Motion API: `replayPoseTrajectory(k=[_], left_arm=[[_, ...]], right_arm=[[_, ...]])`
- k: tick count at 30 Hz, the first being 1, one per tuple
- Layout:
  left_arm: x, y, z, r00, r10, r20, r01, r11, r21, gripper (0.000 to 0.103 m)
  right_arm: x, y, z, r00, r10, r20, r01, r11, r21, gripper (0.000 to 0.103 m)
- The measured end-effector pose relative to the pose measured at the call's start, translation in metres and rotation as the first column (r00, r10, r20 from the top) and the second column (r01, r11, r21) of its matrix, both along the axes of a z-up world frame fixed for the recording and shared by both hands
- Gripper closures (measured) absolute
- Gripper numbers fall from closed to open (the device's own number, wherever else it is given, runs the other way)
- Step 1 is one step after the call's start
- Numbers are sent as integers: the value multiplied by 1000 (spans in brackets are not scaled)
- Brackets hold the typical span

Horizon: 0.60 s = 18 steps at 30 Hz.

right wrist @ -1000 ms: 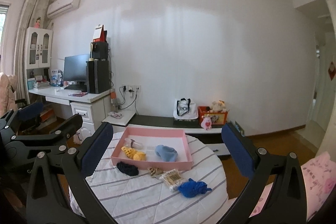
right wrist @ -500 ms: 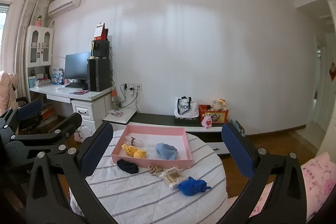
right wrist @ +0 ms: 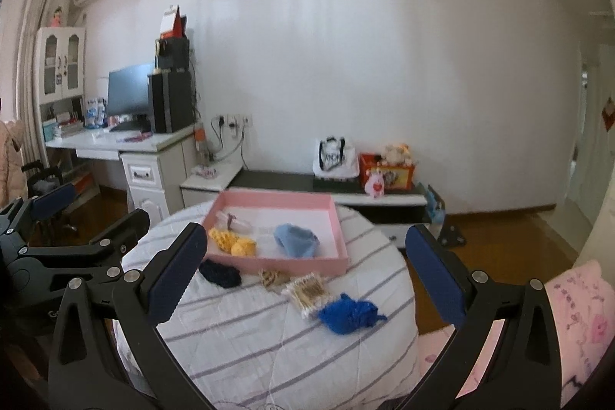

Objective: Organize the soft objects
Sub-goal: 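Reach for and grasp the blue knitted toy with the right gripper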

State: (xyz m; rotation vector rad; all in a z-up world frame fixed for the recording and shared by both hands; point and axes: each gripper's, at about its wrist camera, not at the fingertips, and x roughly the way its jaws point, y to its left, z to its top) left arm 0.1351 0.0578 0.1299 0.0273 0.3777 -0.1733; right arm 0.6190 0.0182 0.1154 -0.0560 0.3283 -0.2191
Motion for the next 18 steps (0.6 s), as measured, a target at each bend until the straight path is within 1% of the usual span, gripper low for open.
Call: replayPoseTrajectory(k=[5,11,14,18], left_arm=[[22,-2,-11,997,-3,-73,4,1000,18,0],[55,-7,-31,984,2,-178,3,999,32,0],[72,-10,-45,974,23,-224,-9,998,61,0],[93,-17,-66,955,36,-294,-11,996,88,0]], right_arm=[[19,-12,-24,996,-15,-88,18,999,29,0],[43,-32,-57,978,-47,-202,60,996,60,0],[57,-43,-78,959,-65,-275,85,994,63,0],[70,-57,-106,930,-78,-358,110,991,69,0]])
